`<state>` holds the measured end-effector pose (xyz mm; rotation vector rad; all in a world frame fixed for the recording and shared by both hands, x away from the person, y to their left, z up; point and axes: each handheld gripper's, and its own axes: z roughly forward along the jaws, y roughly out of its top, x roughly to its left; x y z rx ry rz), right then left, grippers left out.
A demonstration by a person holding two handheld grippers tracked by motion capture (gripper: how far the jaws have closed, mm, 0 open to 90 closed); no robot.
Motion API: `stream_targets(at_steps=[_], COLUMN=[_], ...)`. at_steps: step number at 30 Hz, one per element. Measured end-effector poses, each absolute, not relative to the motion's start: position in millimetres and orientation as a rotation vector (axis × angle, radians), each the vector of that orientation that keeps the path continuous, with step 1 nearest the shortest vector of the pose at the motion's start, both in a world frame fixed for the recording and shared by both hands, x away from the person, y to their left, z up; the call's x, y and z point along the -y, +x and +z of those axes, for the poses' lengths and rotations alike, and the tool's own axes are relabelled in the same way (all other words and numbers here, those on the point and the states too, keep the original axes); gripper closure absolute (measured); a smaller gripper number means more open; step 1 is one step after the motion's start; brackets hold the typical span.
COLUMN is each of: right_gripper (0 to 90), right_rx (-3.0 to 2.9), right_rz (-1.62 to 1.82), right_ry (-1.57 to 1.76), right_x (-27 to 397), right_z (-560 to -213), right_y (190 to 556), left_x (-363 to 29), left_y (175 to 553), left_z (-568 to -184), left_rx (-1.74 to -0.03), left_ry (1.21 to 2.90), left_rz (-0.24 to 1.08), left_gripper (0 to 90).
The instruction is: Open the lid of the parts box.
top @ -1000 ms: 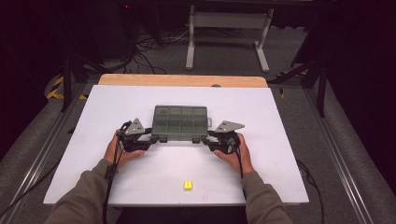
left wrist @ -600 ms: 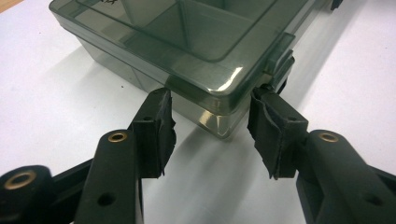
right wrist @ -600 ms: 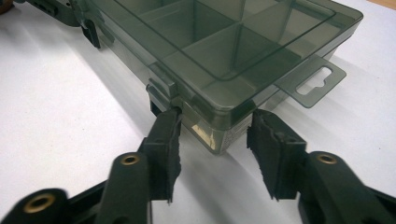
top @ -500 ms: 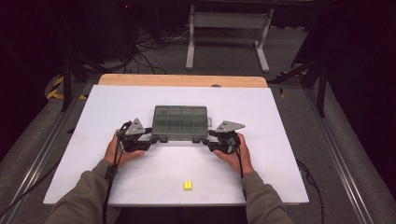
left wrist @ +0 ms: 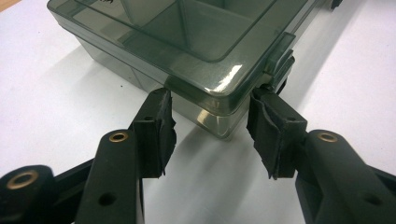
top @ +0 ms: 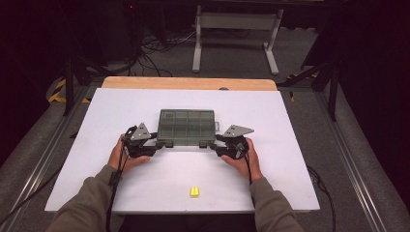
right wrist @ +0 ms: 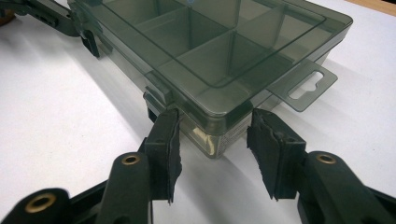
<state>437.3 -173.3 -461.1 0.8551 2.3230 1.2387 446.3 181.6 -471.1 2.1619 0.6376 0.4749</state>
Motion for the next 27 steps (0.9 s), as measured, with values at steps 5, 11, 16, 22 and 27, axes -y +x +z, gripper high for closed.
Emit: stream_targets(at_steps=[5, 11, 16, 22, 27], right_gripper=[53.8, 55.1, 55.3, 60.0, 60.9], right_rx=[-2.319, -2.315, -2.315, -2.306, -2.298], right_rz=[1.229, 1.22, 1.217, 1.238, 1.254], right_ry=[0.853, 0.85, 0.847, 0.842, 0.84], right_x=[172.2, 171.9, 171.7, 172.9, 174.0], right_z=[-461.1, -460.9, -460.8, -459.9, -459.0], right_y=[436.7, 436.5, 436.3, 435.7, 435.4], left_x=[-181.5, -181.4, -181.2, -181.0, -181.1], left_y=[446.3, 446.5, 446.6, 446.6, 446.4], left_z=[-471.1, -471.1, -471.1, -471.2, -471.2], left_rx=[-0.638, -0.637, -0.639, -0.639, -0.64], left_ry=[2.163, 2.166, 2.168, 2.171, 2.167], left_rz=[0.475, 0.474, 0.47, 0.473, 0.47], left_gripper=[50.9, 51.2, 51.5, 51.7, 51.7])
